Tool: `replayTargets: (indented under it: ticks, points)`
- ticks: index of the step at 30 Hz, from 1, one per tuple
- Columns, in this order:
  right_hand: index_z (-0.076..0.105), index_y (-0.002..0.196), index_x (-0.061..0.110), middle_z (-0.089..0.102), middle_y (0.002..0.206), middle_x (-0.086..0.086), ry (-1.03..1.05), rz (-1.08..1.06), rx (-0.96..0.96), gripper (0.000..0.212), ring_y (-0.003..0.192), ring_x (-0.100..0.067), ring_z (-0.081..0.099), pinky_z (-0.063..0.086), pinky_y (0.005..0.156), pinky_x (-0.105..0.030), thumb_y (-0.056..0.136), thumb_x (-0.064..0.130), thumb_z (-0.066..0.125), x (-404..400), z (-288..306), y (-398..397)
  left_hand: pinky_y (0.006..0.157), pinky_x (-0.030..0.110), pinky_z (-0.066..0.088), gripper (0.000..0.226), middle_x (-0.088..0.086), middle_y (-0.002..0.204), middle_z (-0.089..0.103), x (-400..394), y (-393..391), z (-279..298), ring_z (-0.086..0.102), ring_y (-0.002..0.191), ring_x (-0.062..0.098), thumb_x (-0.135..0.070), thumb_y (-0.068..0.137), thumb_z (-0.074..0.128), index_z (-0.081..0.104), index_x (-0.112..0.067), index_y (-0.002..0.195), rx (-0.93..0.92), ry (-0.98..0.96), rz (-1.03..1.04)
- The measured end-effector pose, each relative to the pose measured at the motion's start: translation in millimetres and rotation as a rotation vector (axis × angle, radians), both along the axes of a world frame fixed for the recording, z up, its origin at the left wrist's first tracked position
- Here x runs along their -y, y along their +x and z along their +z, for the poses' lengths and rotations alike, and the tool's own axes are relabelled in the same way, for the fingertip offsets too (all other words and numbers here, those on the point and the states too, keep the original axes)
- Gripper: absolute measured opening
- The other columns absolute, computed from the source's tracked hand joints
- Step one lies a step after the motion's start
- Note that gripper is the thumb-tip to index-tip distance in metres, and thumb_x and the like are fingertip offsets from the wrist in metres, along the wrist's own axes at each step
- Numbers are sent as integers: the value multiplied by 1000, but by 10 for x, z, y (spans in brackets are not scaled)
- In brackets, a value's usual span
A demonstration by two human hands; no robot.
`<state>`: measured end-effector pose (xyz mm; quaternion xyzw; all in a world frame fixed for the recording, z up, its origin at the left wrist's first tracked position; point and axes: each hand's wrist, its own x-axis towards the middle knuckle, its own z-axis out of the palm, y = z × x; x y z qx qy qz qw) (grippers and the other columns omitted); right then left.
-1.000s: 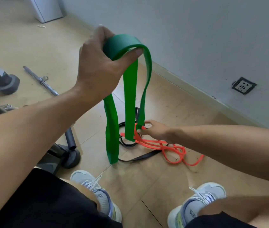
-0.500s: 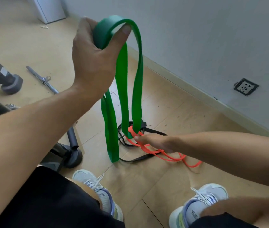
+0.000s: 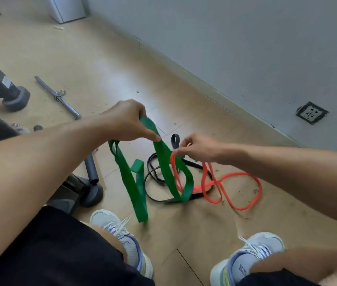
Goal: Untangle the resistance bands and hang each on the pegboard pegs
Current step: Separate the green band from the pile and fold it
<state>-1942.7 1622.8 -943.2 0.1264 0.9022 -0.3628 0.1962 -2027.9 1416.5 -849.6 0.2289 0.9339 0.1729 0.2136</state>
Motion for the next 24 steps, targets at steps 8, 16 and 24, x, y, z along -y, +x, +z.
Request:
replayTargets:
  ticks: [8,16,24]
  points:
    - [72,93,19,73,105,-4,-312,-103,-554,17,95,-14,66,56,85,-36,101,31,63,-265,941,-48,60,28,51,52,9,85,78,-20,-36,-350,69,71,23,-49,71,88,73,-5,95,115,-328,-131]
    - [54,105,6,77,100,-14,-749,-237,-727,30,94,-38,75,62,83,-46,110,32,41,-337,1647,-6,72,35,59,48,12,86,77,4,-150,-372,72,76,25,-43,78,85,72,0,96,93,-280,-39]
    - [63,108,18,76,108,6,55,-17,-378,26,74,-12,77,48,41,-22,102,42,57,-556,1570,8,63,35,48,45,12,89,66,-79,-105,-234,57,71,23,-48,84,76,62,-7,95,-63,-111,117]
